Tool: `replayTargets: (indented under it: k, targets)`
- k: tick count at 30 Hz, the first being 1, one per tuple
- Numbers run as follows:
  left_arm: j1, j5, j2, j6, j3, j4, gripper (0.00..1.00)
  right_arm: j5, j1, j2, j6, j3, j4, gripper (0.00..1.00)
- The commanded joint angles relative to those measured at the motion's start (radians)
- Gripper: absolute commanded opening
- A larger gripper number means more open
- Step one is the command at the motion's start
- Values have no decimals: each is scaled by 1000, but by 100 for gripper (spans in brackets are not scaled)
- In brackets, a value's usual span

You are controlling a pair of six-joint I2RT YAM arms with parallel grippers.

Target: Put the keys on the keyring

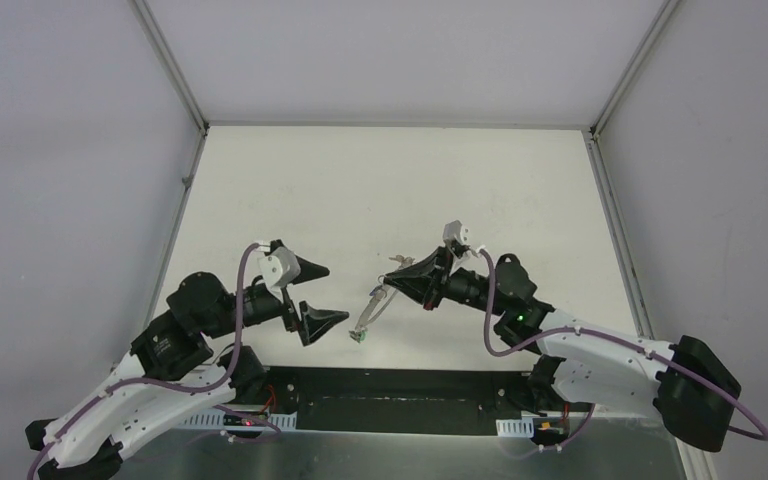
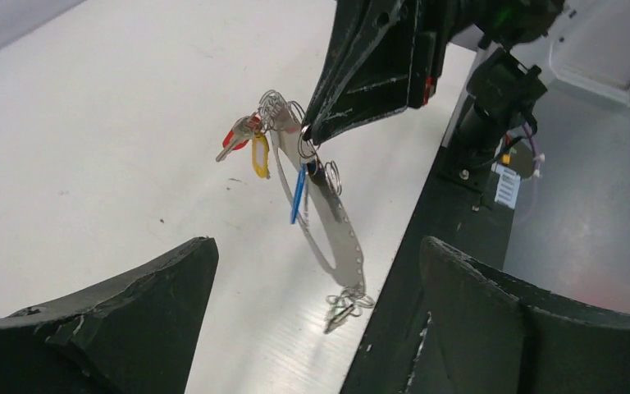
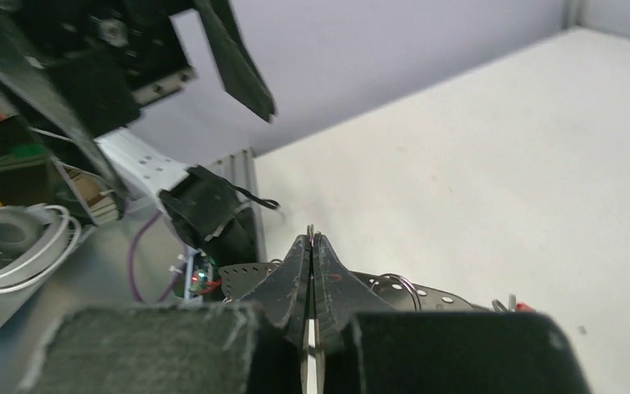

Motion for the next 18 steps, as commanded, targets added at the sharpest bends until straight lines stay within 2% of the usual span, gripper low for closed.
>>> replayTargets:
  k: [1, 5, 11, 18]
  targets:
    - [-5, -139, 18, -184, 22, -6, 99, 207, -8, -44, -2, -21, -126, 0]
    - [-6, -247, 67, -355, 22, -2, 99, 327, -10, -38, -5, -28, -246, 0]
    - [-5, -267, 168, -505, 33, 9, 99, 492, -17, 24, 6, -21, -305, 0]
    - [-5, -270, 253, -615, 56, 27, 99, 642, -48, 211, 49, 67, -366, 2]
